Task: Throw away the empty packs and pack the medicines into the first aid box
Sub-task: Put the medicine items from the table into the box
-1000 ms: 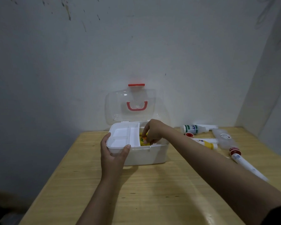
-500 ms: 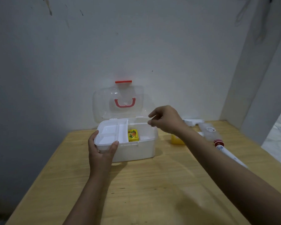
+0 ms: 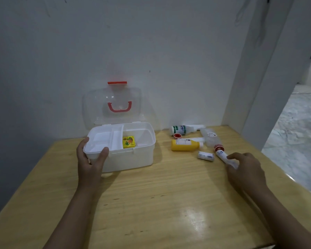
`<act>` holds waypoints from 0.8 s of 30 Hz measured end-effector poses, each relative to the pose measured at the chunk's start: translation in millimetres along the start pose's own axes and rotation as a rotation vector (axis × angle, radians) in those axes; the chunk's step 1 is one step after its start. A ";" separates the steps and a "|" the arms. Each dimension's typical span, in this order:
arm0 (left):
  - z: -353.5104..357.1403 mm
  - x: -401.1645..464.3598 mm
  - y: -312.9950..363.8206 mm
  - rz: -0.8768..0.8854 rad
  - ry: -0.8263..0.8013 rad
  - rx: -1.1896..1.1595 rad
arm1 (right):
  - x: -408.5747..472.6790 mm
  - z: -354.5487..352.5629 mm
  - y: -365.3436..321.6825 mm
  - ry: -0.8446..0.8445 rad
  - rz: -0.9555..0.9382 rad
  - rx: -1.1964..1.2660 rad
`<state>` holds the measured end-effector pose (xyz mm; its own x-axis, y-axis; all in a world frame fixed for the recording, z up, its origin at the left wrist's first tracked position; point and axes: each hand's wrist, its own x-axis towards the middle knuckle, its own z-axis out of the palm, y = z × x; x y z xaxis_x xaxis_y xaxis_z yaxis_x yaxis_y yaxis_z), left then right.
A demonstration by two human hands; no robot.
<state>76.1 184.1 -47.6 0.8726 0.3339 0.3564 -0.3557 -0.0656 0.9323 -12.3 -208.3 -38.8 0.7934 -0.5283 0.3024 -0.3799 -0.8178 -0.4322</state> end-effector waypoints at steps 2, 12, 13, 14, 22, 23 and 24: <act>0.1 -1.0 0.9 0.005 -0.003 -0.013 | -2.1 4.5 4.4 0.000 0.019 0.019; 1.6 -2.9 2.6 -0.008 0.004 -0.010 | -6.8 -10.0 -20.1 0.135 -0.076 0.397; 1.8 -3.2 2.9 -0.011 0.002 -0.008 | -6.6 -14.1 -34.1 0.139 -0.123 0.450; 1.5 -3.3 3.1 -0.016 0.000 -0.006 | -5.5 -17.8 -50.3 0.137 -0.169 0.504; 0.7 -6.5 7.6 -0.037 -0.008 -0.031 | -3.1 -14.9 -210.9 -0.070 -0.494 0.727; 0.3 -6.6 7.9 -0.035 -0.009 -0.033 | -6.0 -10.2 -229.0 -0.089 -0.542 0.711; -0.2 -6.7 8.3 -0.033 -0.012 -0.036 | -8.2 -4.0 -245.1 -0.107 -0.583 0.689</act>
<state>67.2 181.5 -42.3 0.8878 0.3241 0.3266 -0.3384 -0.0213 0.9408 72.4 -4.4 68.0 0.8235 -0.0213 0.5670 0.4373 -0.6129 -0.6581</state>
